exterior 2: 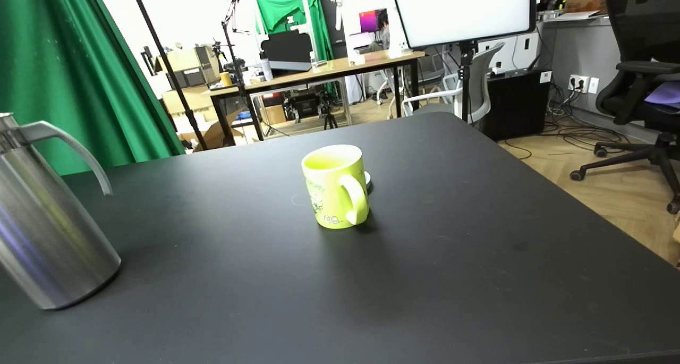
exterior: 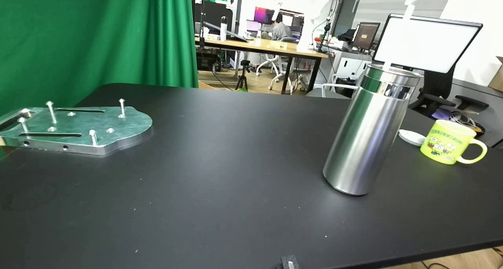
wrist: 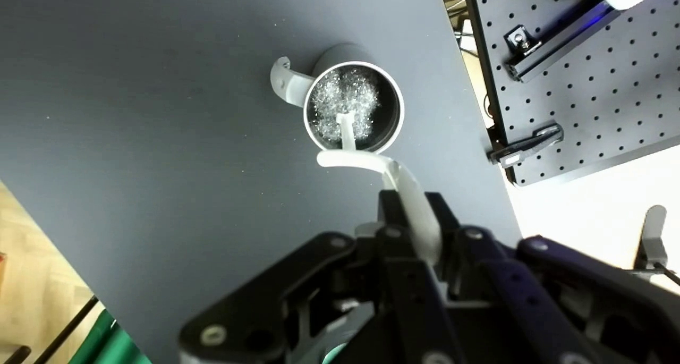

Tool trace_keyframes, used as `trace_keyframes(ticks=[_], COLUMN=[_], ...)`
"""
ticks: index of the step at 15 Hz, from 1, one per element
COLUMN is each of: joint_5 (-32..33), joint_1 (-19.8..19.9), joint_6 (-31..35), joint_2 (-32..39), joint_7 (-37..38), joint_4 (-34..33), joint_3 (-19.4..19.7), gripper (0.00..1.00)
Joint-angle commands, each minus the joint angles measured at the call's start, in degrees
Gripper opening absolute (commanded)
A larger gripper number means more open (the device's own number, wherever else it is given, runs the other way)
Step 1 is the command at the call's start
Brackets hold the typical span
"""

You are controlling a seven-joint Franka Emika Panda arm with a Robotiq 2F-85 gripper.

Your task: Move the brush inside the silver flask up and down

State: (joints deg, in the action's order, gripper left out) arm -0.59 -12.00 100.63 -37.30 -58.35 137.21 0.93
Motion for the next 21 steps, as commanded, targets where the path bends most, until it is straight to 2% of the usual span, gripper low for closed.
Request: trace_keyframes(ticks=[1, 6, 9, 12, 17, 21], joint_5=[0.2, 0.0, -0.2, 0.3, 1.2, 0.5], joint_1=[0.4, 1.1, 1.1, 0.9, -0.5, -1.6], joint_6=[4.1, 11.8, 13.7, 12.5, 7.4, 5.7], joint_2=[1.3, 6.8, 9.5, 8.5, 1.0, -1.3], joint_7=[-1.0, -1.3, -1.5, -1.6, -2.1, -3.0], joint_4=[2.7, 8.1, 9.0, 8.2, 4.5, 3.2], joint_3=[1.8, 2.7, 2.4, 1.2, -0.9, -0.5], gripper=[0.04, 0.04, 0.04, 0.04, 0.04, 0.04])
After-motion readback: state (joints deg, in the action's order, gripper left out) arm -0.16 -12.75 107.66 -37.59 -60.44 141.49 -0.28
